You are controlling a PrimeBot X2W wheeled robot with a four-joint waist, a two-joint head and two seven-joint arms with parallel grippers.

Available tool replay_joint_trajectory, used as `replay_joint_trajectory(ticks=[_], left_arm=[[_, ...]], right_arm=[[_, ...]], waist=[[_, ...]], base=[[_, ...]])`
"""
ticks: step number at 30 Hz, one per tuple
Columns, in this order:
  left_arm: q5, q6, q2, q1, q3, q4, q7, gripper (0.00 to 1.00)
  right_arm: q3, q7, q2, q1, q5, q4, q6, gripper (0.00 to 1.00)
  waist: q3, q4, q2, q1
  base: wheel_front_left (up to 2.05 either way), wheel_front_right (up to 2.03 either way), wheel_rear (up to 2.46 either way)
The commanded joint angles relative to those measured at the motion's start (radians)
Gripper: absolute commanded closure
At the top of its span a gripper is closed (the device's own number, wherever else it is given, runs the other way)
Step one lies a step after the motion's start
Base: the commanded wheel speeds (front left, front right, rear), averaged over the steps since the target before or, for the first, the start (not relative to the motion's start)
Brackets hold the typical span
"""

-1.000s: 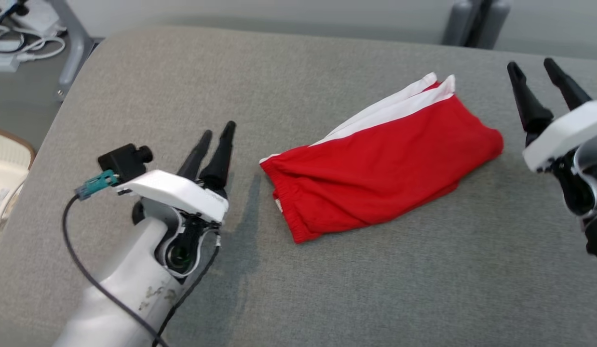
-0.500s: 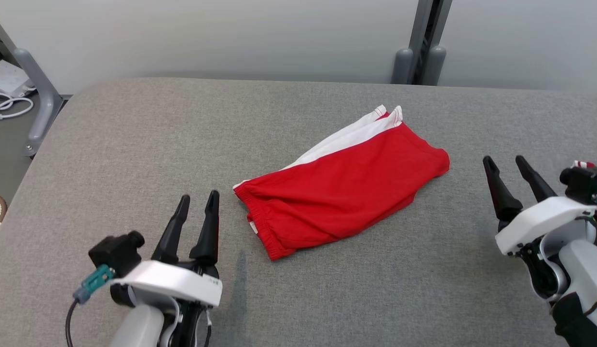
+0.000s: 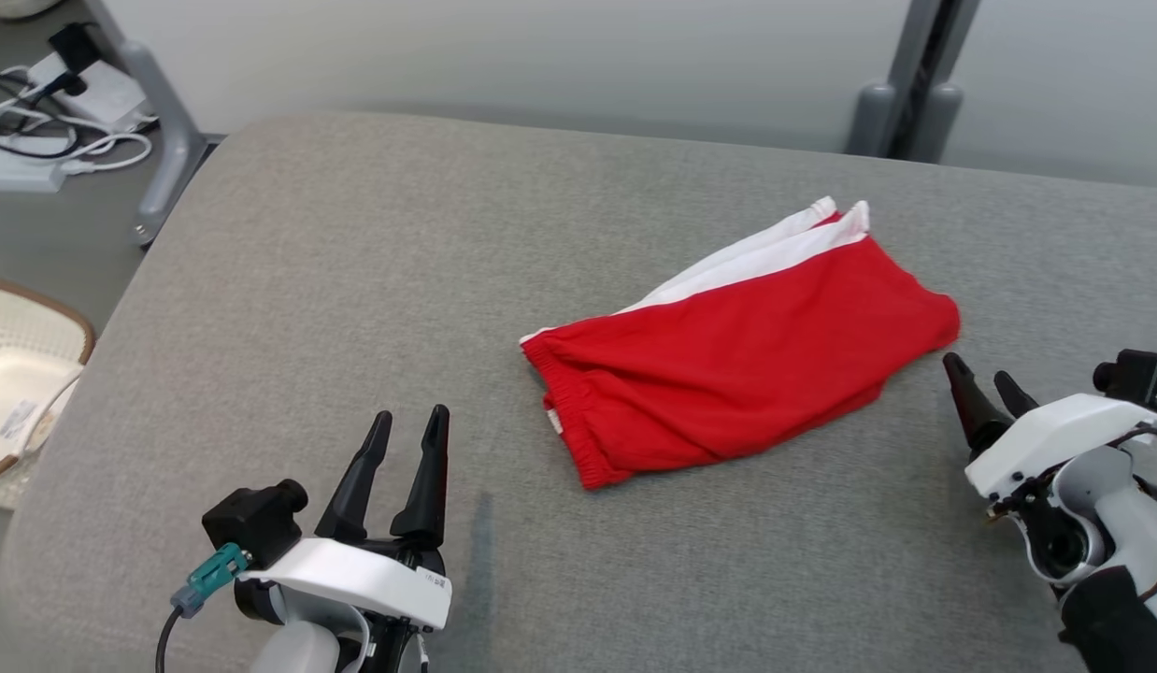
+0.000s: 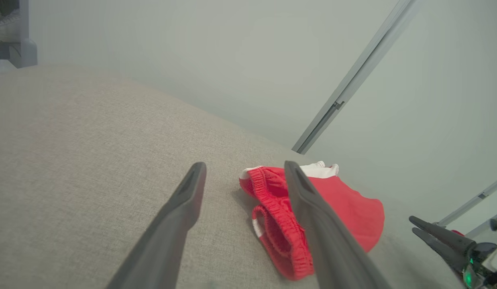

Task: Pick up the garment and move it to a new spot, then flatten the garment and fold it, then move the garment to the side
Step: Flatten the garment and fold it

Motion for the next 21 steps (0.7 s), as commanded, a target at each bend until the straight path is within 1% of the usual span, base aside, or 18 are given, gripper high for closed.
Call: replay_joint_trajectory(ticks=[1,2,4,5,9,12,17,21], left_arm=[[0.005,-0.006,0.002,-0.015,-0.002,0.001,-0.003,0.0],[0.003,-0.007,0.002,-0.016,-0.003,0.002,-0.003,0.0],[-0.009,-0.008,0.001,-0.019,-0.012,-0.001,-0.003,0.0],[-0.009,-0.008,0.001,-0.019,-0.012,-0.001,-0.003,0.0],[-0.035,-0.007,0.002,-0.027,-0.033,-0.009,-0.003,0.0],[-0.048,-0.006,0.001,-0.03,-0.041,-0.013,-0.003,0.0],[-0.064,-0.002,0.001,-0.032,-0.053,-0.019,-0.003,0.0],[-0.075,0.003,0.002,-0.032,-0.058,-0.024,-0.003,0.0]], right_arm=[[-0.021,0.031,-0.001,-0.022,0.036,0.023,0.0,0.0],[-0.033,0.053,0.002,-0.03,0.058,0.038,0.0,0.0],[-0.054,0.087,-0.014,-0.046,0.081,0.074,0.0,0.0],[-0.054,0.087,-0.014,-0.046,0.081,0.074,0.0,0.0],[-0.069,0.139,-0.041,-0.088,0.1,0.141,0.0,0.0],[-0.068,0.163,-0.06,-0.116,0.09,0.191,0.0,0.0],[-0.066,0.205,-0.066,-0.162,0.096,0.238,0.0,0.0],[-0.058,0.242,-0.063,-0.188,0.102,0.262,0.0,0.0]], waist=[[0.022,0.039,0.0,0.0],[0.028,0.051,0.0,0.0],[0.041,0.076,0.0,0.0],[0.041,0.076,0.0,0.0],[0.07,0.128,0.0,0.0],[0.086,0.162,0.0,0.0],[0.105,0.205,0.0,0.0],[0.112,0.227,0.0,0.0]], base=[[0.0,0.0,0.0],[0.0,0.0,0.0],[0.0,0.0,0.0],[0.0,0.0,0.0],[0.0,0.0,0.0],[0.0,0.0,0.0],[0.0,0.0,0.0],[0.0,0.0,0.0]])
